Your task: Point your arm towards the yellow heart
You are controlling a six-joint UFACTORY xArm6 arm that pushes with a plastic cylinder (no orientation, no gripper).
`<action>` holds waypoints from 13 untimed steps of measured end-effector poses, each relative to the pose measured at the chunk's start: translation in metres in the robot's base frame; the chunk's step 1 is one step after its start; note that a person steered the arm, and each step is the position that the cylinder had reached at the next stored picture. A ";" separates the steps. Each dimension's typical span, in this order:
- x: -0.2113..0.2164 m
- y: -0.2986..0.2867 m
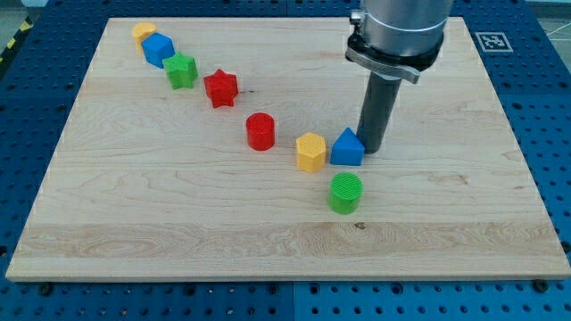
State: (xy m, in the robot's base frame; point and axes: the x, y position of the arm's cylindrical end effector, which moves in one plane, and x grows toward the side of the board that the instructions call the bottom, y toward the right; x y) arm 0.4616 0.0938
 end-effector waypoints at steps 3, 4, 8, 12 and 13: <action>-0.027 -0.005; -0.062 -0.017; -0.164 -0.200; -0.262 -0.356; -0.261 -0.399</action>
State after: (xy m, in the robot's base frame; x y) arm 0.2003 -0.3050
